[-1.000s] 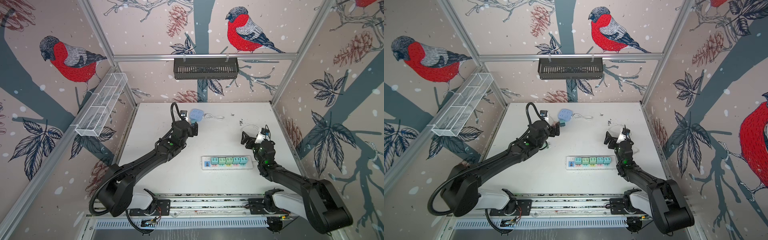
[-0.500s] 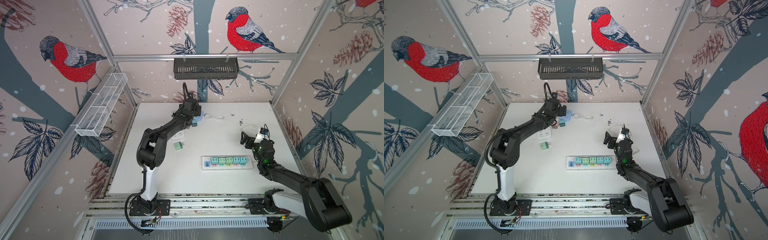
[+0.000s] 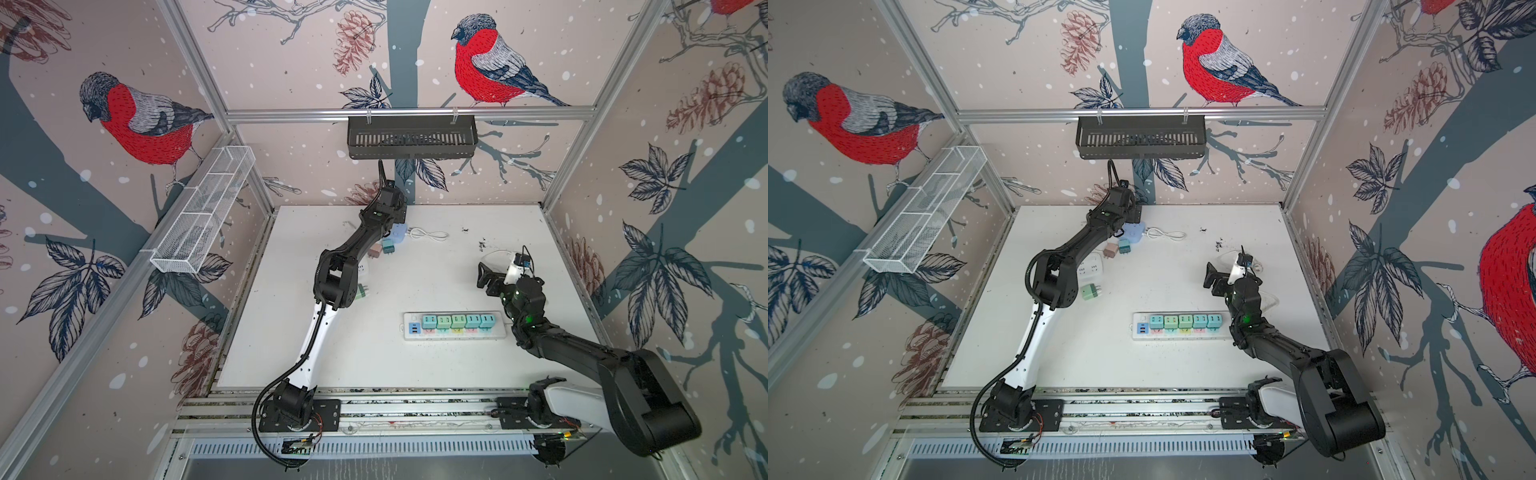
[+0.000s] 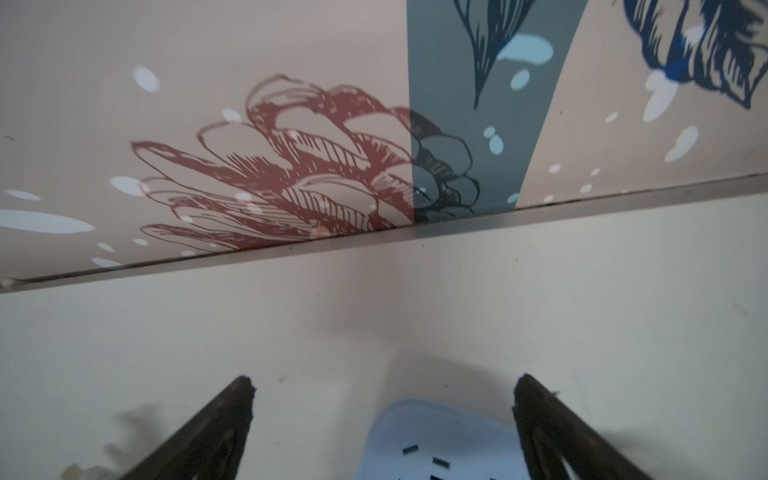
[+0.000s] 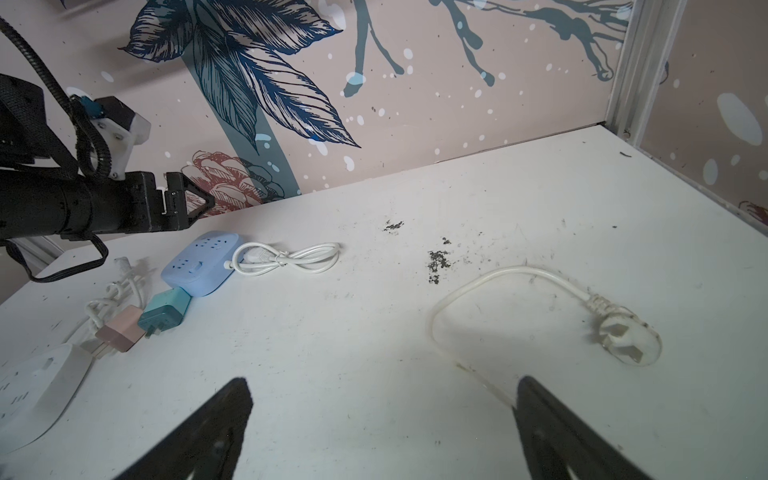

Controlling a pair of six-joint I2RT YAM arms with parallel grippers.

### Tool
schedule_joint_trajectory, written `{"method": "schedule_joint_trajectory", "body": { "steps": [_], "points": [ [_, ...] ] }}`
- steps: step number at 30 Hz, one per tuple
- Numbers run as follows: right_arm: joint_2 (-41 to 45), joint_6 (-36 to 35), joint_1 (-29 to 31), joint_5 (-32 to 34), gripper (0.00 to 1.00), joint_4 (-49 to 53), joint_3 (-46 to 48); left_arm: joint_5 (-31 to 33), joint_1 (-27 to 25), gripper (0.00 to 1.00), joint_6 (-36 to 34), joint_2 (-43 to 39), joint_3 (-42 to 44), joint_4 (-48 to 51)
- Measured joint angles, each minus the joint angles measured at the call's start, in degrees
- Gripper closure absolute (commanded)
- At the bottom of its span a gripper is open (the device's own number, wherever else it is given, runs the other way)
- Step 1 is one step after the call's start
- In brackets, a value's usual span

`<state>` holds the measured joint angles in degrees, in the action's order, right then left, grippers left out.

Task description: Insert the plug

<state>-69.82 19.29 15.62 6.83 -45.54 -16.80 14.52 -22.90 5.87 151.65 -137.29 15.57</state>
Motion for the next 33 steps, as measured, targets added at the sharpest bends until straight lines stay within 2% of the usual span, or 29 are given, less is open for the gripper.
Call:
{"method": "schedule_joint_trajectory", "body": {
  "steps": [5,11,17,23,33],
  "points": [
    [0.20,-0.02,0.13,0.04,0.00,0.00,0.07,-7.72,1.55,0.04,1.84,2.29,-0.42,-0.04],
    [-0.61,-0.48,0.79,0.07,0.00,0.13,-0.44,-15.82,2.40,0.12,4.94,3.43,-0.52,0.02],
    [-0.63,-1.29,1.05,0.48,0.00,0.22,-0.57,-24.04,2.45,0.15,7.69,3.61,0.85,-0.61],
    [-0.76,-1.29,1.07,0.66,0.00,0.37,-0.68,-31.10,2.38,0.16,11.17,-0.31,8.98,-3.67],
    [-0.48,-1.31,1.14,0.70,0.00,0.46,-0.63,-30.80,-1.46,0.17,17.66,-14.27,34.95,-15.54]
  ]
}}
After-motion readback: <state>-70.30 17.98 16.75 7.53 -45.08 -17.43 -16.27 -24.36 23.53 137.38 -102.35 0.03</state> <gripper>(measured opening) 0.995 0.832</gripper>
